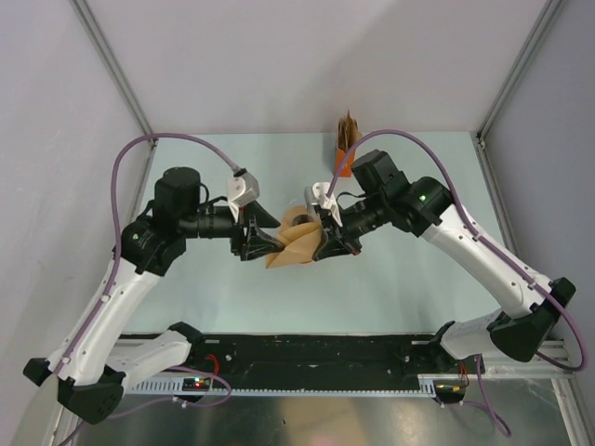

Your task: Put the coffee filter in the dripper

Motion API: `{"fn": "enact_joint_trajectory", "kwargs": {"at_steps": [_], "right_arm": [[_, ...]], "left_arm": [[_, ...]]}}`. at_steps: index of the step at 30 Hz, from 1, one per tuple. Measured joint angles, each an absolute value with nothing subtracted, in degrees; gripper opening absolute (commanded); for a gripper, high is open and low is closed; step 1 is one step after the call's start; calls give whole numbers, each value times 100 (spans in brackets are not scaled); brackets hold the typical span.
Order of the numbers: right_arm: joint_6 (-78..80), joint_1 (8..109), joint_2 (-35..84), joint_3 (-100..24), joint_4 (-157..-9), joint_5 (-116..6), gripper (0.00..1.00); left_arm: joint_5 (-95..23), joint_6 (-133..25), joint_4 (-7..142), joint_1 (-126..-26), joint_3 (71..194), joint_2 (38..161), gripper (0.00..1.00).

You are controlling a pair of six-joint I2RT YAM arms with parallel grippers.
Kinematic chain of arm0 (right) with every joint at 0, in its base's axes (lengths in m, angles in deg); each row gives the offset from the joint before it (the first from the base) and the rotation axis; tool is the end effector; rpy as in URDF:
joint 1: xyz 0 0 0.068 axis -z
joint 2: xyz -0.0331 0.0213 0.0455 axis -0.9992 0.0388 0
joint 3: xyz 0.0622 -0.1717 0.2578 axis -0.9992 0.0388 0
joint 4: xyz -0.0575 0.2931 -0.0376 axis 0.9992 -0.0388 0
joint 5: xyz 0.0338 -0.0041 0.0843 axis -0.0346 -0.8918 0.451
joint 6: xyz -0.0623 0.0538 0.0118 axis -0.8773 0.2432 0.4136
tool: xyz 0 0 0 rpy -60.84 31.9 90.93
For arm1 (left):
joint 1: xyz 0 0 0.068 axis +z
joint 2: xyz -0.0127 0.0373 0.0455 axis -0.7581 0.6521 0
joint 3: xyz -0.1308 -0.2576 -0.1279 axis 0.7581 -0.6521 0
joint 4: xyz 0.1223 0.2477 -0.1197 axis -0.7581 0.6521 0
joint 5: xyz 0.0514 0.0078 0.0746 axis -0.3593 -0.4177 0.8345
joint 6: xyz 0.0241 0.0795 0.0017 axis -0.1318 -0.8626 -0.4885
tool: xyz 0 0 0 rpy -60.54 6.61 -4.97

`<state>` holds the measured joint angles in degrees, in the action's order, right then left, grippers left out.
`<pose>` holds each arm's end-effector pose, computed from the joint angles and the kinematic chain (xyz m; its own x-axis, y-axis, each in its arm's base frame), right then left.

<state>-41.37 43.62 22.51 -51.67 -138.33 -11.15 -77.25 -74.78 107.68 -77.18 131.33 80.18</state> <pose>0.1884 0.2618 0.4393 0.0605 -0.4491 -0.8914 -0.9711 -0.2332 0.0516 0.1672 -0.1510 0.4541 -0.1924 0.2206 -0.9562 0.9666 0.2106 -0.1459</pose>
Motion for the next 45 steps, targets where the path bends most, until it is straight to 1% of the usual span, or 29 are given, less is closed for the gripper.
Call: {"fn": "enact_joint_trajectory", "kwargs": {"at_steps": [4,5,6,8,9,10,11,13,16,18,22,24,28,33,39,41,45], "right_arm": [[-4137,4320,2382,-5288,-13870,-1091,0],[-4137,4318,2419,-5305,-13877,-1080,0],[-4137,4311,2446,-5314,-13888,-1062,0],[-4129,4302,2522,-5347,-13933,-1027,2],[-4115,4300,2570,-5375,-13964,-1008,8],[-4107,4298,2616,-5408,-13988,-983,14],[-4078,4300,2651,-5434,-14003,-973,25],[-4017,4320,2686,-5462,-14034,-962,47],[-3851,4429,2656,-5460,-13931,-992,75],[-3685,4569,2553,-5373,-13671,-1128,85],[-3429,4917,2188,-5178,-13175,-1764,95],[-3383,4987,2048,-5148,-12937,-2188,97],[-3399,4834,1906,-5093,-12570,-3038,99],[-3587,4364,1950,-5041,-12224,-4083,100],[-3799,4136,2146,-5087,-12062,-4349,99],[-3847,4115,2242,-5141,-12058,-4336,94],[-3925,4075,2409,-5290,-12078,-4179,74]], "left_arm": [[-7593,-7543,10772,-7899,13050,8090,54],[-7567,-7556,10778,-7930,13024,8110,51],[-7558,-7567,10778,-7960,12993,8125,45],[-7550,-7596,10792,-8019,12932,8151,24],[-7554,-7609,10792,-8052,12897,8162,13],[-7563,-7609,10798,-8074,12864,8173,6],[-7574,-7600,10816,-8091,12849,8186,3],[-7567,-7526,10809,-8105,12840,8217,1],[-7604,-7198,10778,-7997,12836,8276,0],[-7683,-6759,10639,-7801,12803,8333,0],[-7770,-5670,10081,-7278,12545,8409,0],[-7781,-5126,9799,-7086,12403,8451,0],[-7889,-3895,9119,-6854,12182,8564,0],[-8153,-2077,7533,-6640,11570,8621,0],[-8358,-949,6438,-6588,11378,8783,0],[-8424,-809,6237,-6588,11378,8783,0],[-8535,-674,5998,-6601,11376,8781,0]]}}
